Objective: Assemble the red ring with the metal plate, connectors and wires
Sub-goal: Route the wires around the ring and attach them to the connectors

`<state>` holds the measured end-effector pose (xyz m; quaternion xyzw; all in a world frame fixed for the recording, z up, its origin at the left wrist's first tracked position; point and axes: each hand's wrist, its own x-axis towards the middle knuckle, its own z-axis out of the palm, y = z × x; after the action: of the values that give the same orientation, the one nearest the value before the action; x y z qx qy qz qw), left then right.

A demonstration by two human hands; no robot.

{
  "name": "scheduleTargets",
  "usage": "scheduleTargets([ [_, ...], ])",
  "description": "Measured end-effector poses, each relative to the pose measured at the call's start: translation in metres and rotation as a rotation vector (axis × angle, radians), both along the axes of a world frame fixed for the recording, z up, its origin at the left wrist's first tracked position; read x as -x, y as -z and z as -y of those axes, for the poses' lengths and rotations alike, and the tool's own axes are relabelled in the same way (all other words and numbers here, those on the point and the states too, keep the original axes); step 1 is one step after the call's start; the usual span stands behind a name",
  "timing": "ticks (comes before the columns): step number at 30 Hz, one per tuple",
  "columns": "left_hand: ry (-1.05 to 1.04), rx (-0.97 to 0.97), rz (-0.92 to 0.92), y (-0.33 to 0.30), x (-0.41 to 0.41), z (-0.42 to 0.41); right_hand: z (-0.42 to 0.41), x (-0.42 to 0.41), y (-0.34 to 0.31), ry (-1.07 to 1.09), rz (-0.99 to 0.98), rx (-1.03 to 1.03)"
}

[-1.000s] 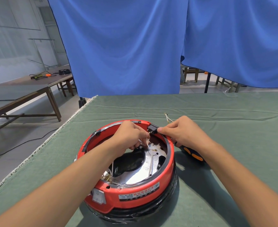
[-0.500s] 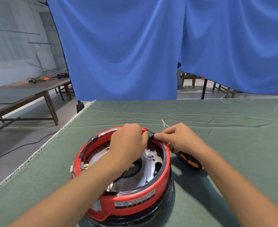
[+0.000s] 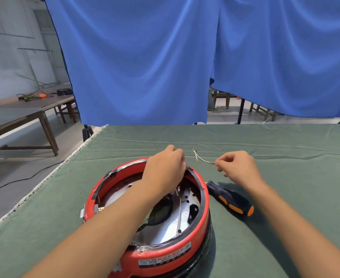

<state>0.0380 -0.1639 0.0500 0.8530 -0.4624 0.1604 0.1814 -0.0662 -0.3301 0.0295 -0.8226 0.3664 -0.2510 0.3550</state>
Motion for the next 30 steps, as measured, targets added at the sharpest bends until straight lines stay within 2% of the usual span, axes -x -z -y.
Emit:
scheduleTargets([
  [12, 0.018, 0.071, -0.038, 0.009, -0.011, 0.003, 0.025, -0.037, 0.024, -0.017, -0.353, 0.106],
  [18, 0.007, 0.088, -0.058, 0.008, -0.005, 0.002, 0.018, -0.034, 0.025, -0.024, -0.301, 0.122],
  [26, 0.005, 0.111, -0.070, 0.007, 0.001, -0.003, 0.014, -0.036, 0.022, -0.042, -0.384, 0.181],
  [30, -0.014, 0.116, -0.072, 0.004, -0.001, 0.000, 0.020, -0.037, 0.022, -0.023, -0.348, 0.143],
])
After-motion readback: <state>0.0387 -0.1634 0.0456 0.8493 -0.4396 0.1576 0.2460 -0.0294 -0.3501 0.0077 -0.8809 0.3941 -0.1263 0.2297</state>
